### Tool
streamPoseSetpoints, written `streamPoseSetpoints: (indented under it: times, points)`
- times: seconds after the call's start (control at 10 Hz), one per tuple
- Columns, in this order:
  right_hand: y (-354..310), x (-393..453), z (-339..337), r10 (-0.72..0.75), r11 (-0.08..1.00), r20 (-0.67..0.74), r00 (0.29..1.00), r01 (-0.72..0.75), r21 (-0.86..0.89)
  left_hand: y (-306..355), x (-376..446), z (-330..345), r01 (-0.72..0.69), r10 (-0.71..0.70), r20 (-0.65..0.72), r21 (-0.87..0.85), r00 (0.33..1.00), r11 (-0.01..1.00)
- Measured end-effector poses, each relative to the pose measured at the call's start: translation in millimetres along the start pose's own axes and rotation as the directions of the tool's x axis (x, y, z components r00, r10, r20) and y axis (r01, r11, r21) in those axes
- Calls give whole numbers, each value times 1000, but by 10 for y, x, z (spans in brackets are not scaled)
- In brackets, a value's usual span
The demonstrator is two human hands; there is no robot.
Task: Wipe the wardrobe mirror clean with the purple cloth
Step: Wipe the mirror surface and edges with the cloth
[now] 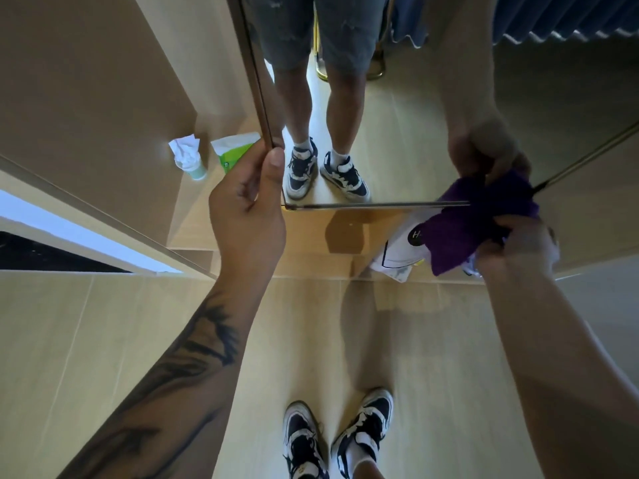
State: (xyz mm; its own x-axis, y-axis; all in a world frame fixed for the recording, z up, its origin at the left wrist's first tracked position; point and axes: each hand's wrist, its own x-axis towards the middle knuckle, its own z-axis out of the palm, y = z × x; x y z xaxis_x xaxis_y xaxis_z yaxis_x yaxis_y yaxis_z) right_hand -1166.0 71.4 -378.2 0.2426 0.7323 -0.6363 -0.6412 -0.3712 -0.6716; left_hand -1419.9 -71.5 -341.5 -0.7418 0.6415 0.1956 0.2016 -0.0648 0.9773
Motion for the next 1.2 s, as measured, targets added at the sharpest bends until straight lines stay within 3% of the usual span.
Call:
streamPoseSetpoints:
  times: [0.1, 0.3, 0.4, 0.5, 0.6, 0.7, 0.8, 1.0, 1.1, 1.2]
  points:
    - [292, -137, 54, -11, 999, 103, 995, 15, -36, 40, -38, 20, 9, -9, -20, -21, 1000, 1000]
    - [950, -523, 334, 83, 994, 89, 993, -76, -82, 78, -39, 23, 17, -17, -17, -22, 1000, 1000]
    - [1219, -805, 492, 151, 979, 65, 986, -140, -147, 60, -49, 33, 5, -4, -26, 19, 1000, 1000]
    - [1523, -1164, 672, 260, 963, 117, 958, -248, -107, 46, -40, 32, 5, -4, -42, 25, 999, 1000]
    - [1696, -1332, 726, 332, 934, 162, 929, -301, -191, 37, -47, 26, -9, 12, -57, 53, 998, 999]
    - [1654, -1342, 720, 361, 914, 162, 918, -314, -257, 29, -56, 21, -29, 34, -68, 68, 997, 997]
    - [1508, -1233, 670, 354, 923, 138, 925, -321, -210, 8, -35, 7, -34, 37, -70, 53, 997, 998]
    - [878, -719, 388, 256, 956, 116, 960, -234, -179, -4, -57, 50, -18, 23, -65, 81, 998, 997]
    - [388, -317, 152, 122, 852, 155, 980, -24, -523, 30, -66, 58, 2, 6, -71, 108, 997, 994]
    - [72, -184, -21, 71, 740, 164, 984, 58, -670, 55, -59, 47, 0, 9, -59, 151, 998, 989]
